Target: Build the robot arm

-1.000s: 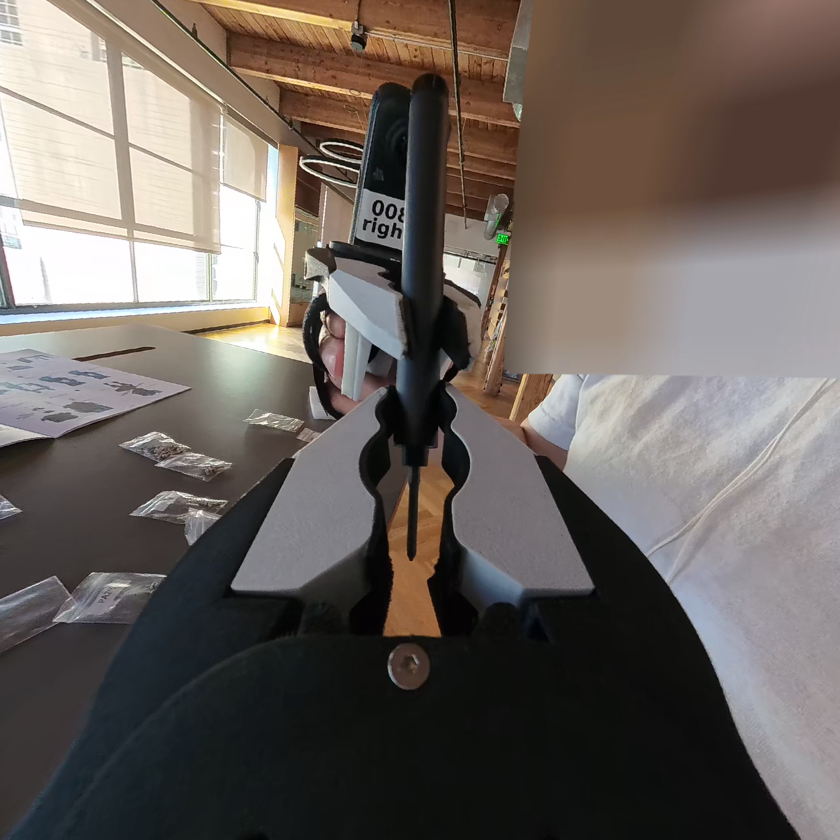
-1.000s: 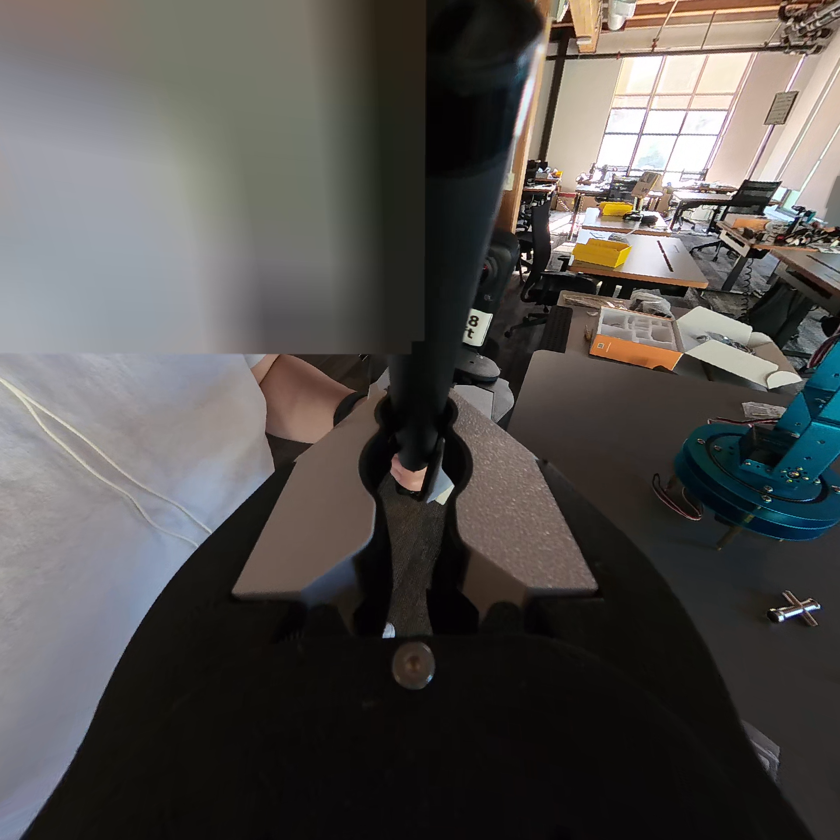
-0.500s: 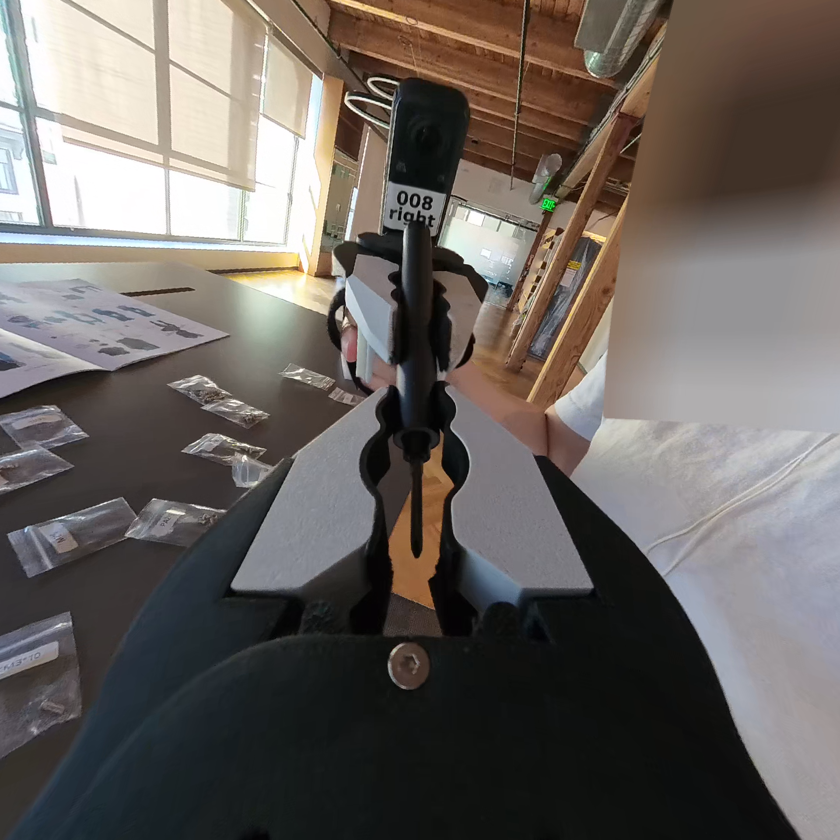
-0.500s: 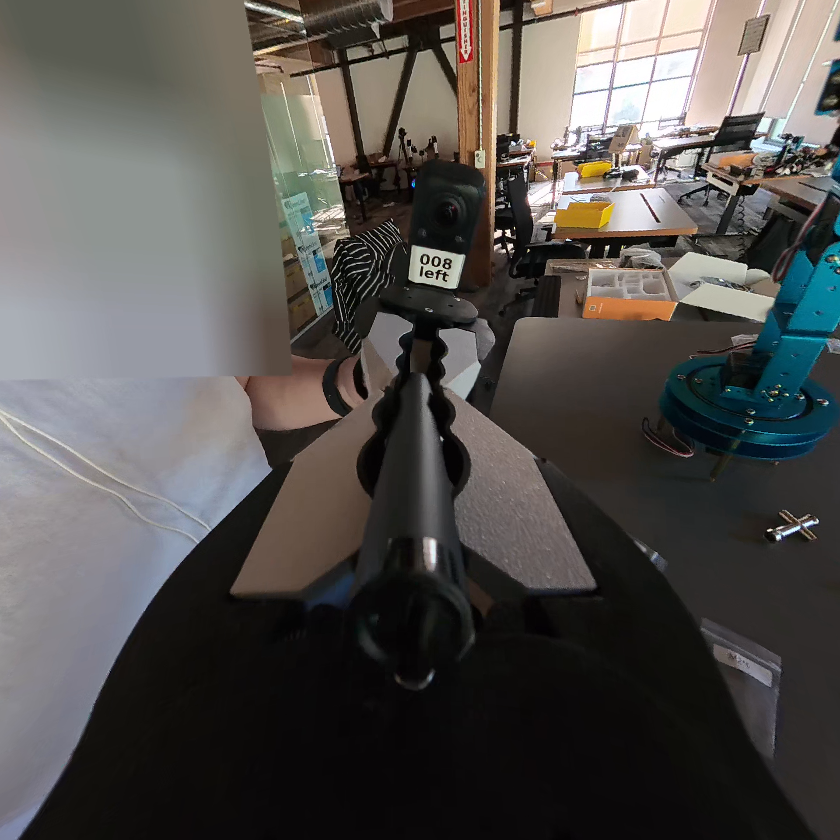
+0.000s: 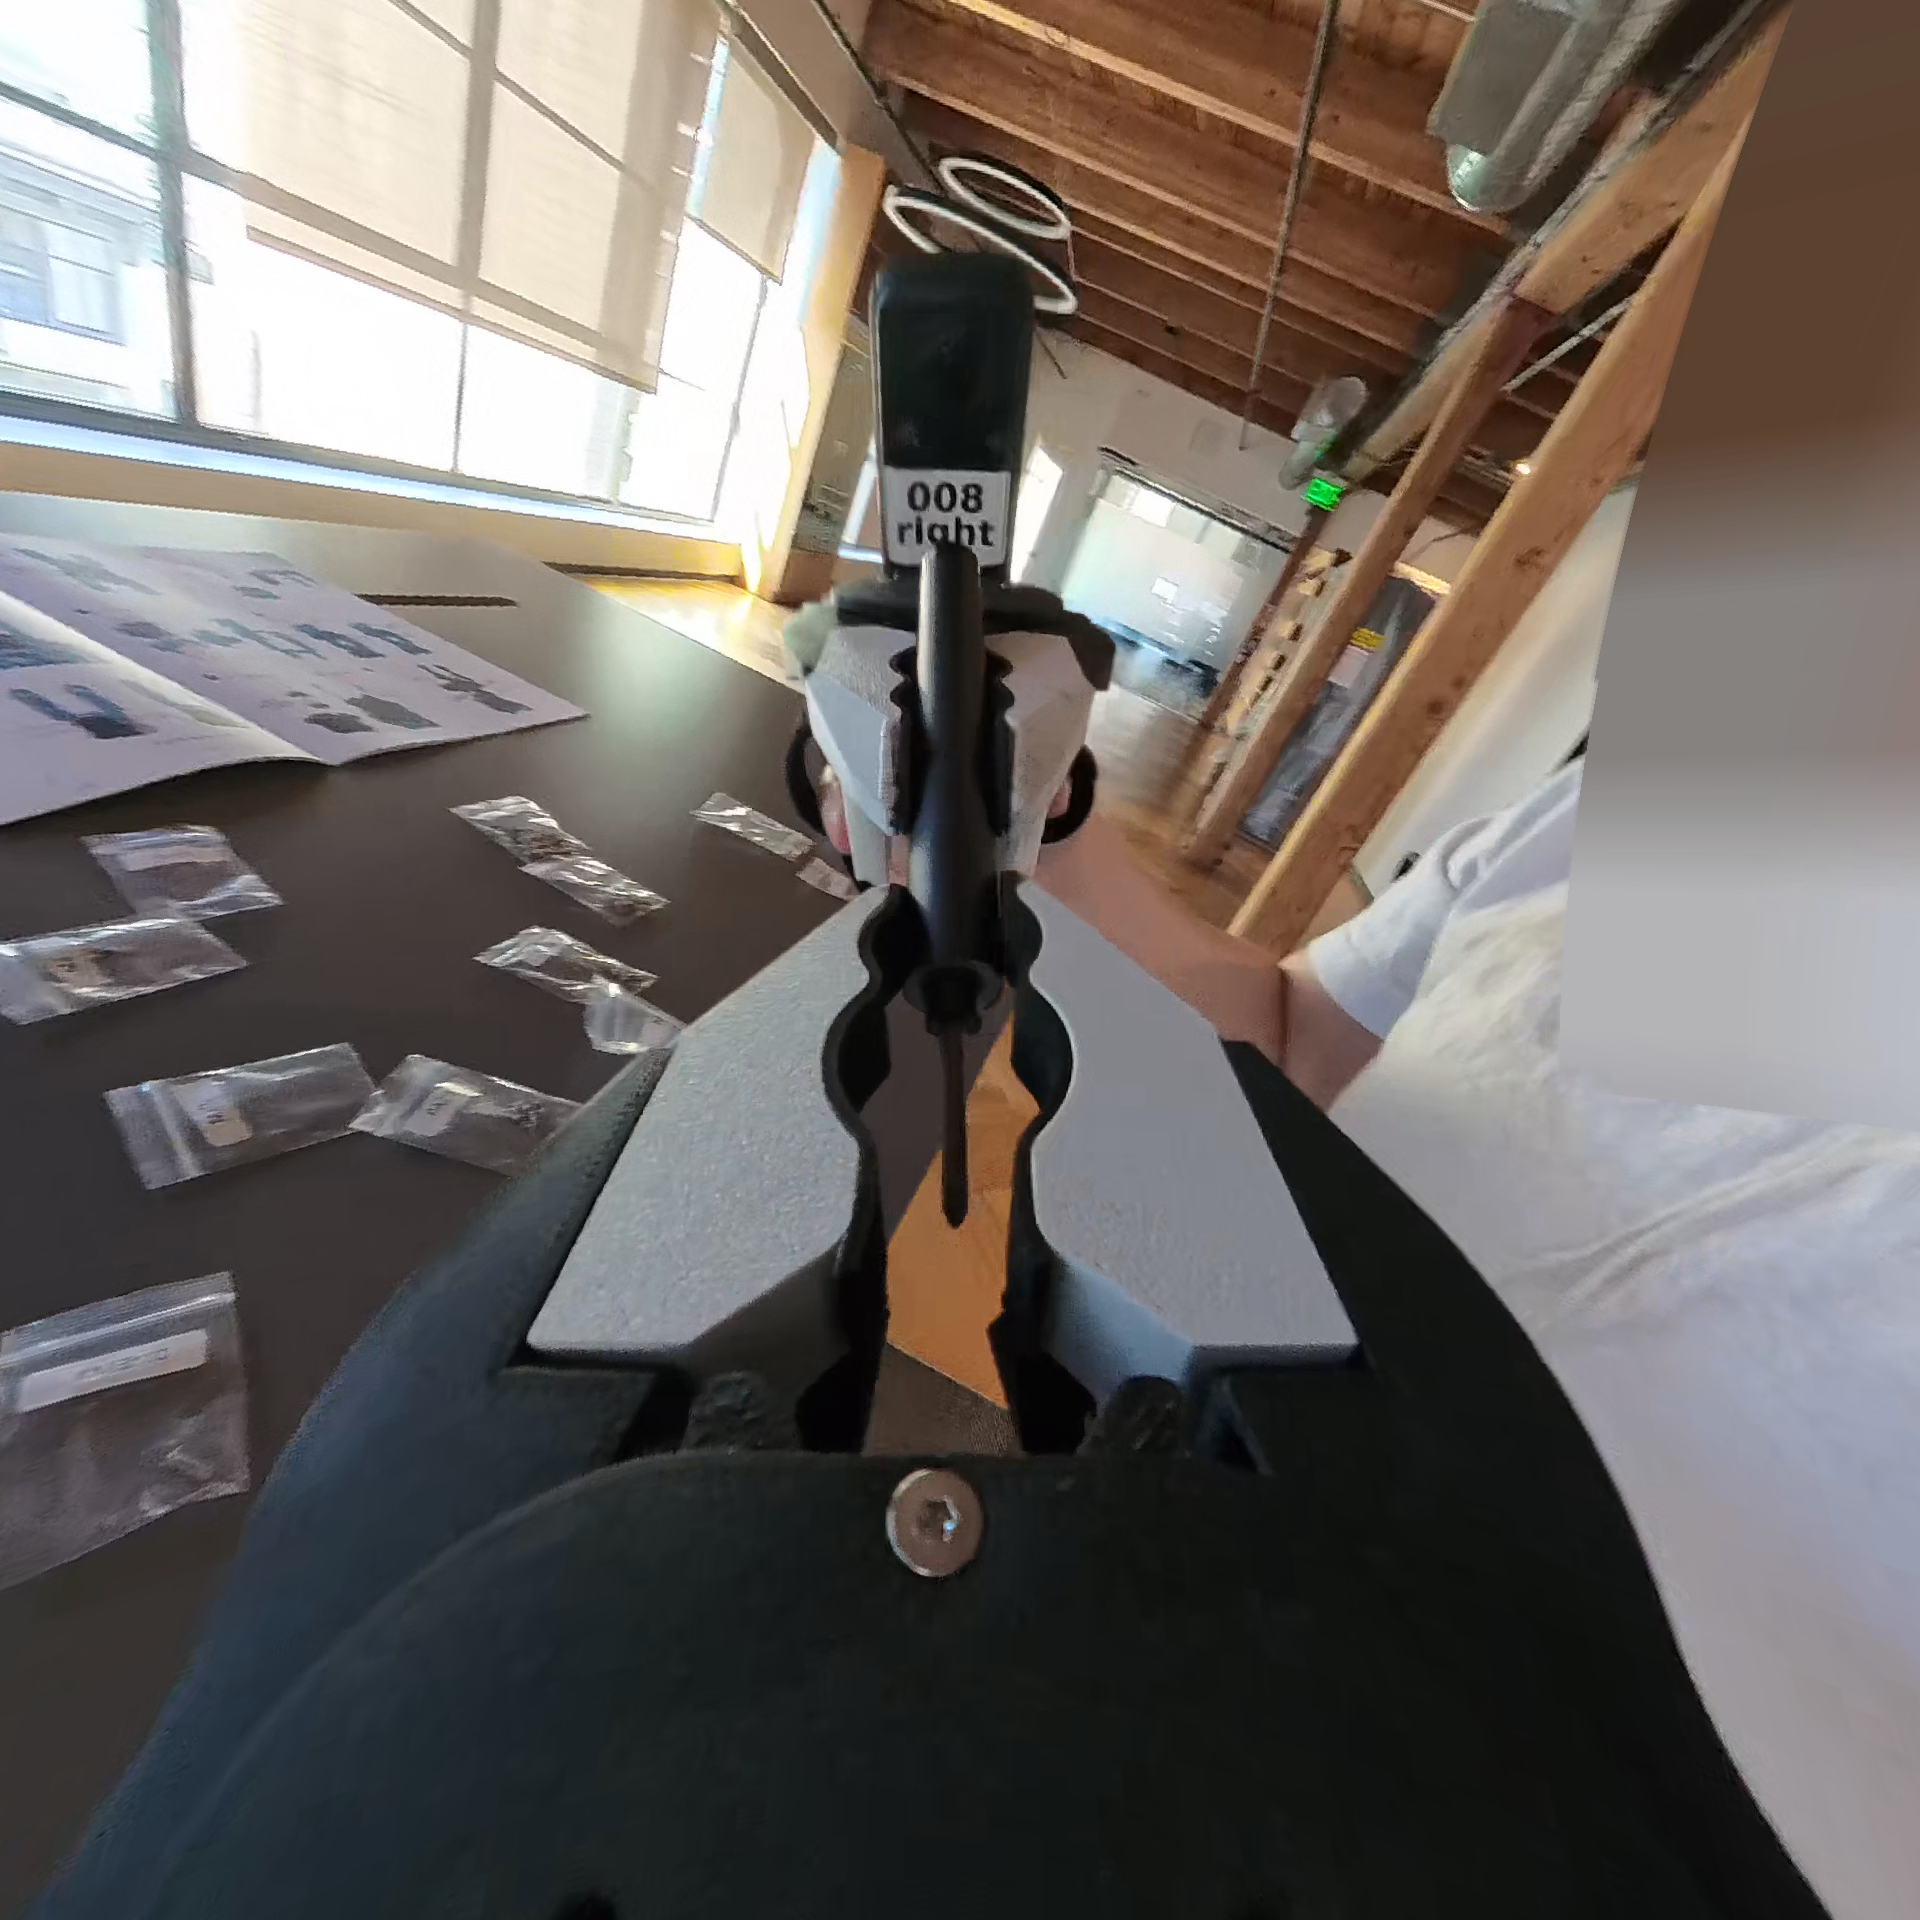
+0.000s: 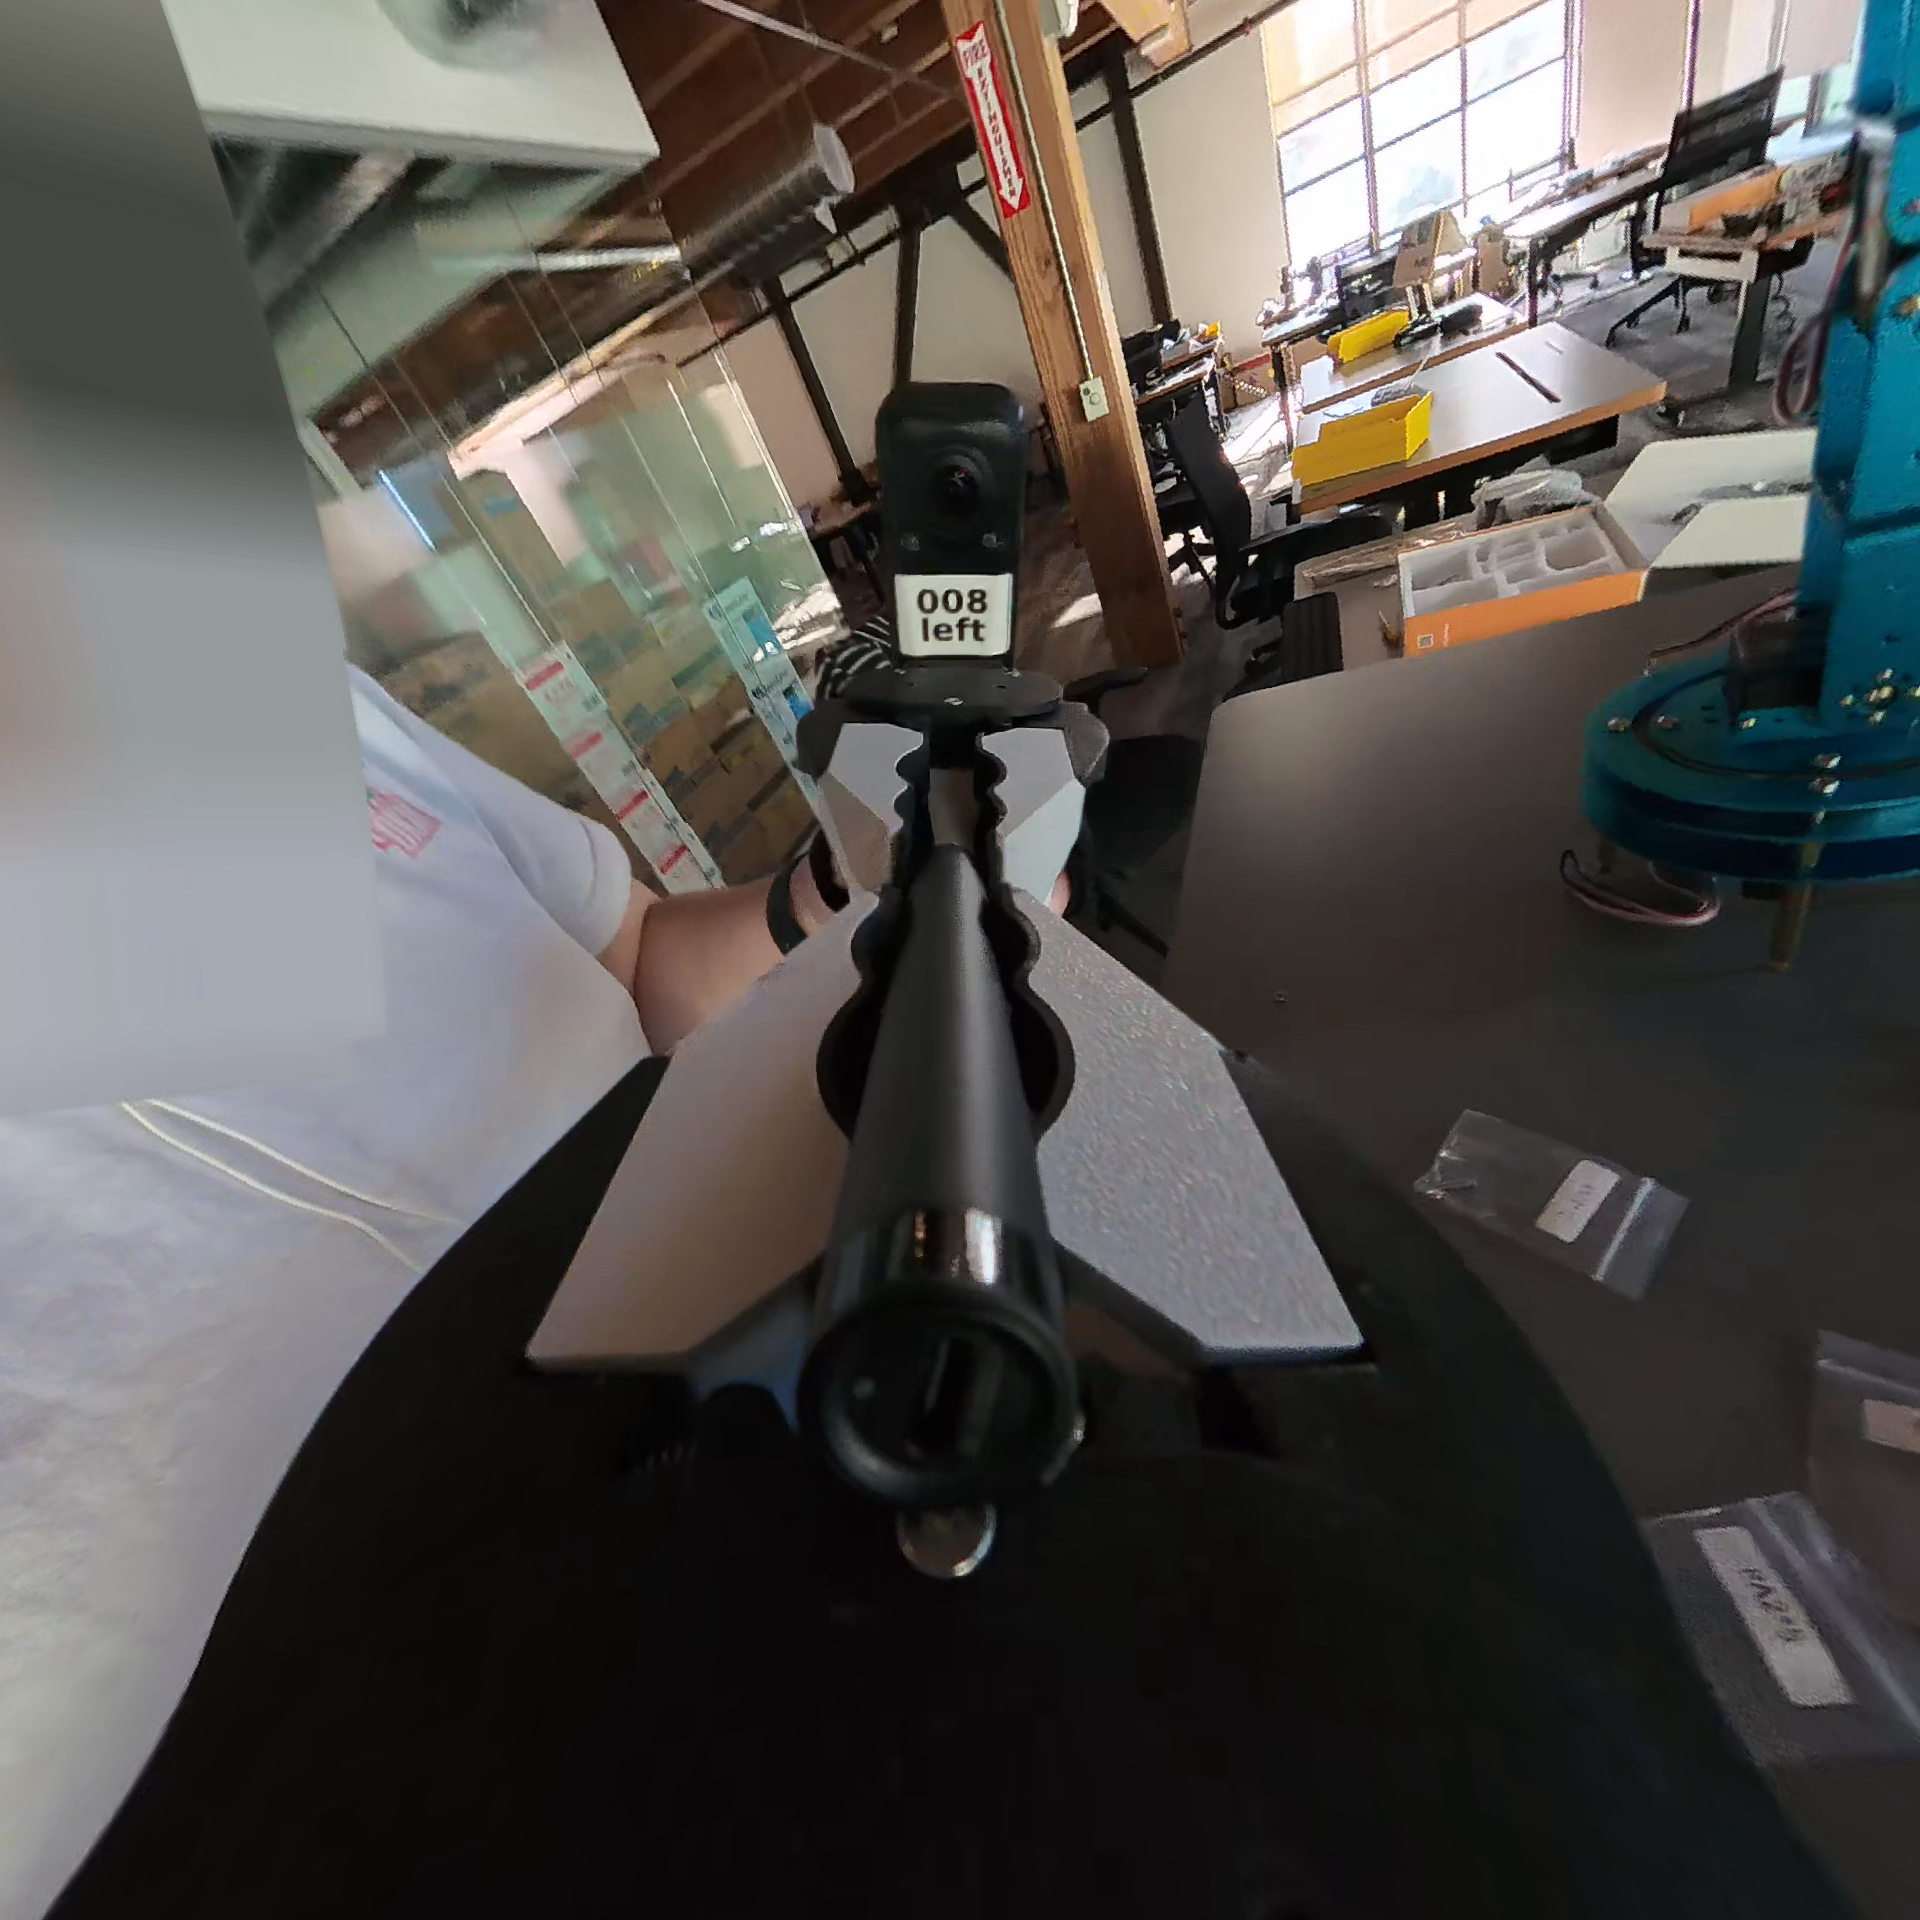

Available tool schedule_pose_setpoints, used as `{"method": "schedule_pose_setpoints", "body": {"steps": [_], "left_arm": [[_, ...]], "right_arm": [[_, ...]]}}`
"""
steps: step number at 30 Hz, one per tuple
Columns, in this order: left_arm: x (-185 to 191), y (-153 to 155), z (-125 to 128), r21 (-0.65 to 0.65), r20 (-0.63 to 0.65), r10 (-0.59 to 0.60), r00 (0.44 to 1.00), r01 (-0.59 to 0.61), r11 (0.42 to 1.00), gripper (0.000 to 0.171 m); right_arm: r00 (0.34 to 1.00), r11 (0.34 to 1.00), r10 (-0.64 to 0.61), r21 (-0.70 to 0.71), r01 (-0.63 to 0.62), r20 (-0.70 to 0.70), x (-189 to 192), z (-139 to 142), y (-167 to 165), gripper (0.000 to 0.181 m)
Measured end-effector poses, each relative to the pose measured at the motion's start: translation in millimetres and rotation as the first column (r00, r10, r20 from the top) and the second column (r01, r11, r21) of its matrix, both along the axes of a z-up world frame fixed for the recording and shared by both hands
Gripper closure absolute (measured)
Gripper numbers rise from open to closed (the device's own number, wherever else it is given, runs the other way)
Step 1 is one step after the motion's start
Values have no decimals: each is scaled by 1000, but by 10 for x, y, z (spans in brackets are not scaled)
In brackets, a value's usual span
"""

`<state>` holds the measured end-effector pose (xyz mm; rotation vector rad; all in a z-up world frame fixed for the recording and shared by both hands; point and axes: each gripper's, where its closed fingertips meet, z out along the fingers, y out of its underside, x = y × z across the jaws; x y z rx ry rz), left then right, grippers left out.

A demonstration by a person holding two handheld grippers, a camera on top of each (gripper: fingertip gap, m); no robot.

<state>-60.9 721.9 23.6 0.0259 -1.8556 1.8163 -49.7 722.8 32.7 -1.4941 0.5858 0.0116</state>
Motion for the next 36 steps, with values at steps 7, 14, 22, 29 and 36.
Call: {"method": "schedule_pose_setpoints", "body": {"steps": [7, 14, 22, 29, 36], "left_arm": [[150, -33, -90, 68, -146, 23, 989, -13, 998, 156], [185, -56, -153, 107, -78, 68, 995, -59, 993, 155], [198, -102, -172, 114, -85, 74, 994, -64, 991, 155], [216, -123, -178, 117, -77, 80, 994, -70, 991, 156], [234, -135, -214, 127, -71, 82, 994, -73, 989, 155]], "right_arm": [[998, 998, -50, 24, 51, -42, 98, -165, -102, 156], [990, 986, -101, 123, 113, -100, 149, -169, -166, 153], [981, 982, -176, 59, 181, -77, 213, -217, -220, 154], [978, 978, -199, 43, 202, -61, 243, -236, -250, 153], [982, 983, -172, 55, 177, -82, 246, -268, -253, 157]]}}
